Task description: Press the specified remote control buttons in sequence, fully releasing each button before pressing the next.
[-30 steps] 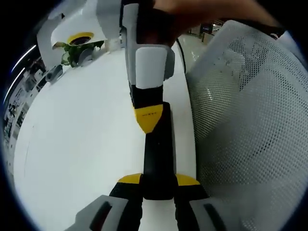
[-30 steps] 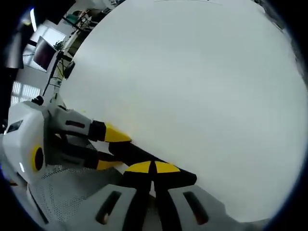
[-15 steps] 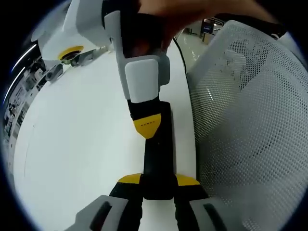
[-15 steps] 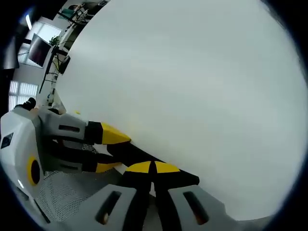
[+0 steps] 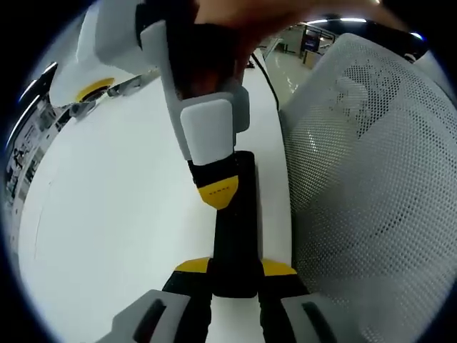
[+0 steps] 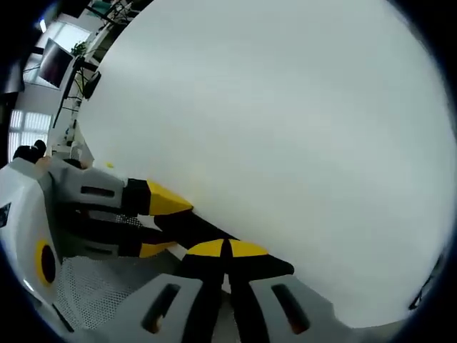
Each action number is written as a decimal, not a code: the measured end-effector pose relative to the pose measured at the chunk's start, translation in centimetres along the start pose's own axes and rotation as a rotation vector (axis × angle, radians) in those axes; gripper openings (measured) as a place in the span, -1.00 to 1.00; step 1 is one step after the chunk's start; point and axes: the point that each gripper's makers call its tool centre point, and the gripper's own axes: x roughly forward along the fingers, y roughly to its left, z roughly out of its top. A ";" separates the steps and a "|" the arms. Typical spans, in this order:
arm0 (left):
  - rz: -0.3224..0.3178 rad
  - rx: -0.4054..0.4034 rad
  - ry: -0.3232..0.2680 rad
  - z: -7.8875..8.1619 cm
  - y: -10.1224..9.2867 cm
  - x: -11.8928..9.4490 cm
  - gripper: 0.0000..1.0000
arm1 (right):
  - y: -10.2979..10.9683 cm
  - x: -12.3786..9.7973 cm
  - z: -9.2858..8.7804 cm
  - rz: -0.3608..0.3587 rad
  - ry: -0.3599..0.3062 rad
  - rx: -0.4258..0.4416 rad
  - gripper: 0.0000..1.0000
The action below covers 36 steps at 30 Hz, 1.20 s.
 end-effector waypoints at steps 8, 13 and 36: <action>0.004 0.007 0.004 0.0 0.0 0.0 -0.53 | -0.1 -0.1 0.0 -0.005 0.008 0.027 -1.00; 0.005 0.010 0.005 0.0 0.0 0.0 -0.52 | -0.2 -0.2 -0.1 0.001 -0.004 0.021 -1.00; 0.007 0.024 0.008 0.1 0.0 0.0 -0.52 | 0.4 -0.6 -1.6 0.002 -0.049 -0.012 -1.00</action>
